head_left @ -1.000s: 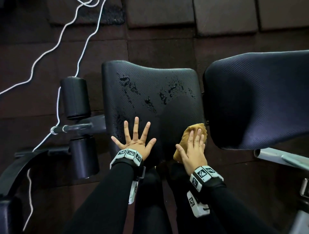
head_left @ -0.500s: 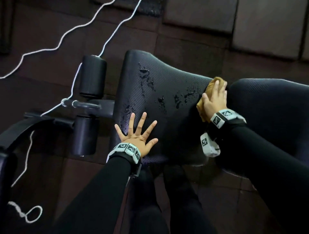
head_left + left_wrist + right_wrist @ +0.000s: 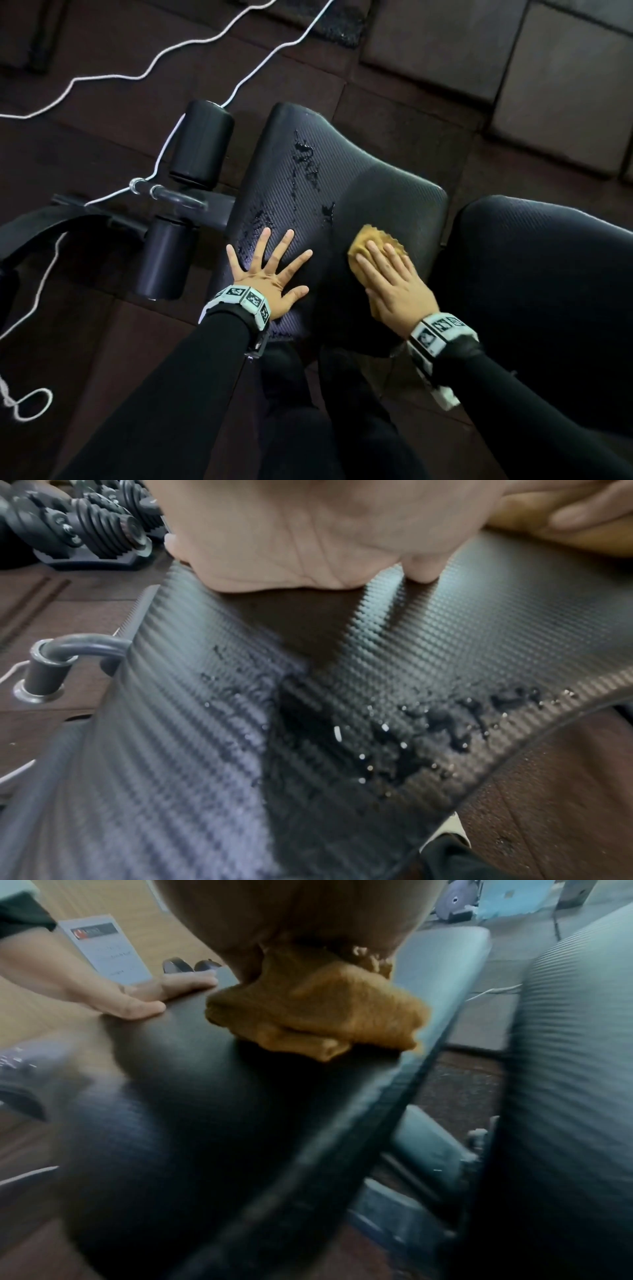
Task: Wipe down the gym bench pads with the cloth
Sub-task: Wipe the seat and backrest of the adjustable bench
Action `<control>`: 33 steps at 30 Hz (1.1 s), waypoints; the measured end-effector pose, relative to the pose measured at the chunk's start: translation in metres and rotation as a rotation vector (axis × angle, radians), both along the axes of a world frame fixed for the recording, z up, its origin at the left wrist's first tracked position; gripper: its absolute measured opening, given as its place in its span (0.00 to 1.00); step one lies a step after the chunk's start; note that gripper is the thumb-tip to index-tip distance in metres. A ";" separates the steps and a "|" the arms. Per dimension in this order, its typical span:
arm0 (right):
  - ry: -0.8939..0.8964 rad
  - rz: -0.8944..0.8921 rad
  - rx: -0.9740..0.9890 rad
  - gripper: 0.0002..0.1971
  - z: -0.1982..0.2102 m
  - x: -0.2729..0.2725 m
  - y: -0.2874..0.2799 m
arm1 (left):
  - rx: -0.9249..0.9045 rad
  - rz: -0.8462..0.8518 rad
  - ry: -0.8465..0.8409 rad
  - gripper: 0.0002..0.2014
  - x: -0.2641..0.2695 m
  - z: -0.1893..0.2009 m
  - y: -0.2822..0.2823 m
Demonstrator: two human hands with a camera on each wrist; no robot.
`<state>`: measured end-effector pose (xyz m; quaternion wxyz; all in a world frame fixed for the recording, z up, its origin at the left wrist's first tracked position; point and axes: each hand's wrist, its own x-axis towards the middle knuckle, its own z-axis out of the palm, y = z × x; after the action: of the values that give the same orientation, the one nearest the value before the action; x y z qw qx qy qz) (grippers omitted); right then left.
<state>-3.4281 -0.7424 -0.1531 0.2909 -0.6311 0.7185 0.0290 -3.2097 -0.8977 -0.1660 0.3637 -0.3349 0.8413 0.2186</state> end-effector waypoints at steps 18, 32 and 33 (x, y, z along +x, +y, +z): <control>-0.009 -0.125 -0.084 0.32 -0.011 0.001 -0.074 | 0.027 0.003 -0.011 0.32 0.000 0.000 -0.002; 0.050 -0.474 0.011 0.32 -0.016 -0.056 -0.080 | -0.013 -0.005 0.050 0.32 0.003 -0.006 -0.001; 0.056 -0.461 0.003 0.32 -0.018 -0.050 -0.092 | -0.019 -0.005 0.056 0.32 0.004 -0.006 -0.001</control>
<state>-3.4785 -0.8342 -0.1706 0.2709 -0.4488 0.8513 -0.0198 -3.2059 -0.8986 -0.1724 0.3374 -0.3300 0.8541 0.2187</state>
